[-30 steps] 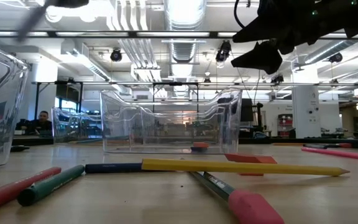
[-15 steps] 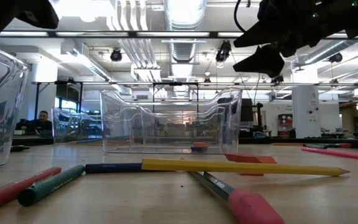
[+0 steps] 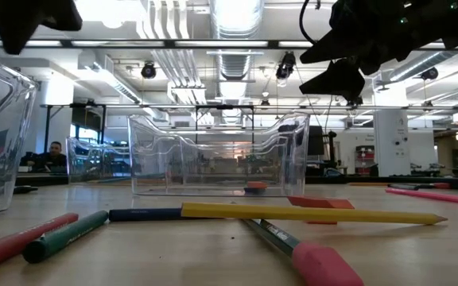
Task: Sort crayons/erasers/pens/pencils in bins
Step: Put the blue eraser into the middle transparent bin, then put the black pen into the bottom transparent bin
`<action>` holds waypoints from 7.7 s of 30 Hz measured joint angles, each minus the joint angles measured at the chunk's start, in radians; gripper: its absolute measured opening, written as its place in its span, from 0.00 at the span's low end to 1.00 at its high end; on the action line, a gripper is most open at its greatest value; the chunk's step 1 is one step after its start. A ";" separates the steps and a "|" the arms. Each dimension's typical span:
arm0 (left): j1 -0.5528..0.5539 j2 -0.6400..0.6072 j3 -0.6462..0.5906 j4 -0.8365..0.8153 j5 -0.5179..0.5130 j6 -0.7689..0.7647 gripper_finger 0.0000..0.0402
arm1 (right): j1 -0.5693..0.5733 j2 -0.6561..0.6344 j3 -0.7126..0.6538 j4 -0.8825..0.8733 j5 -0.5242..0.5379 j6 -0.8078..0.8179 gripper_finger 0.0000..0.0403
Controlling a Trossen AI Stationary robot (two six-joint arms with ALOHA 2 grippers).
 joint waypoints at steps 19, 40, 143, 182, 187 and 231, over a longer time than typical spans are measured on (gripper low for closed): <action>0.179 -0.380 -0.332 -0.026 -0.298 0.001 0.39 | 0.000 0.000 0.000 -0.003 0.001 -0.001 0.92; 0.374 -0.177 -0.638 -0.028 -0.088 0.370 0.39 | 0.000 0.000 -0.001 -0.004 0.002 -0.010 0.92; 0.178 0.215 -0.735 0.116 0.192 0.451 0.34 | 0.000 0.000 -0.005 -0.005 0.001 -0.008 0.92; 0.204 -0.443 -0.611 1.223 -0.555 0.674 0.01 | 0.000 0.000 0.001 -0.004 0.002 -0.021 0.92; 0.248 -0.253 -0.636 1.468 -0.518 0.732 0.01 | 0.000 0.000 0.001 -0.004 0.002 -0.021 0.92; 0.321 -0.217 -0.652 1.591 -0.412 0.531 0.41 | 0.000 0.000 -0.007 -0.005 0.003 -0.057 0.92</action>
